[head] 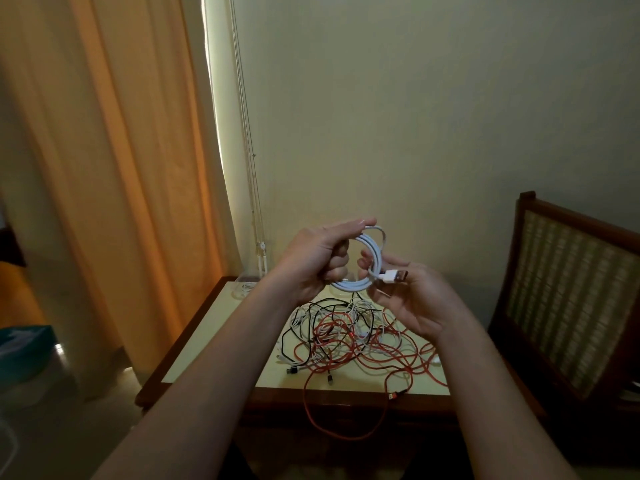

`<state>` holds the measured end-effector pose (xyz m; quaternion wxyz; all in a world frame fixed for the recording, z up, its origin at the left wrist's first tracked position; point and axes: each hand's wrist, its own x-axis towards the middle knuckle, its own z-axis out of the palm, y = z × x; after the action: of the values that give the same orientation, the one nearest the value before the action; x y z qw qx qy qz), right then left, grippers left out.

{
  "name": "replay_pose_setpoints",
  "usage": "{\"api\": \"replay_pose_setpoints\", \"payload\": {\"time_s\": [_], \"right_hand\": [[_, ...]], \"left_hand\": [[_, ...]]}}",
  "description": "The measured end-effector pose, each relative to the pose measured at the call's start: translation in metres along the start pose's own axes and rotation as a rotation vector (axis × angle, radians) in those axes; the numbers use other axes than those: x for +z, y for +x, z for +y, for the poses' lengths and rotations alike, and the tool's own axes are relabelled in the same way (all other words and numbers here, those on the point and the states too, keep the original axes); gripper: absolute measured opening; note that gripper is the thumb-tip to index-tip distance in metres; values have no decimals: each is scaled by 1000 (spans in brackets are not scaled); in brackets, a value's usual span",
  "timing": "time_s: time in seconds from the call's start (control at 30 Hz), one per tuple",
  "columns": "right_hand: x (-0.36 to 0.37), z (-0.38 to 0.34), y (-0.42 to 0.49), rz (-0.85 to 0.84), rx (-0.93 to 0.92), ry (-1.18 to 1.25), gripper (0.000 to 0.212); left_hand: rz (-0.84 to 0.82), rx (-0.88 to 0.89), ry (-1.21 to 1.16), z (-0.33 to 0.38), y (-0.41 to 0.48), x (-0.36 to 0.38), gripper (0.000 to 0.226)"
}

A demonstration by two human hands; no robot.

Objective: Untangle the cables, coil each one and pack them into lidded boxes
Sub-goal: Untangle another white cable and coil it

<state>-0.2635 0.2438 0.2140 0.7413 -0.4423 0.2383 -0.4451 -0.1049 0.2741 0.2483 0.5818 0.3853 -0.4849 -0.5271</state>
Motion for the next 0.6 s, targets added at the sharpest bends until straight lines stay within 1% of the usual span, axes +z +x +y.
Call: {"api": "replay_pose_setpoints", "payload": {"time_s": [0.03, 0.1, 0.17, 0.23, 0.33, 0.37, 0.47, 0.53, 0.6], "right_hand": [[0, 1, 0, -21, 13, 18, 32], [2, 3, 2, -35, 27, -22, 32], [6, 3, 1, -74, 20, -129, 28], [9, 5, 0, -97, -25, -272, 23], [9, 2, -3, -36, -69, -447, 38], [8, 0, -5, -31, -74, -523, 38], [6, -5, -9, -34, -94, -718, 23], [4, -4, -9, -11, -168, -828, 15], [-3, -2, -6, 56, -282, -939, 9]], "left_hand": [[25, 30, 51, -1, 1, -1, 26], [67, 89, 159, -1, 0, -3, 26], [92, 139, 242, 0, -4, -2, 26], [95, 170, 298, 0, -7, 0, 27], [108, 180, 324, -1, -8, -2, 26], [113, 180, 319, -1, -7, -4, 26], [125, 180, 327, -3, -4, -6, 24], [138, 190, 314, -2, -3, -7, 23], [170, 207, 291, 1, -2, -12, 22]]}}
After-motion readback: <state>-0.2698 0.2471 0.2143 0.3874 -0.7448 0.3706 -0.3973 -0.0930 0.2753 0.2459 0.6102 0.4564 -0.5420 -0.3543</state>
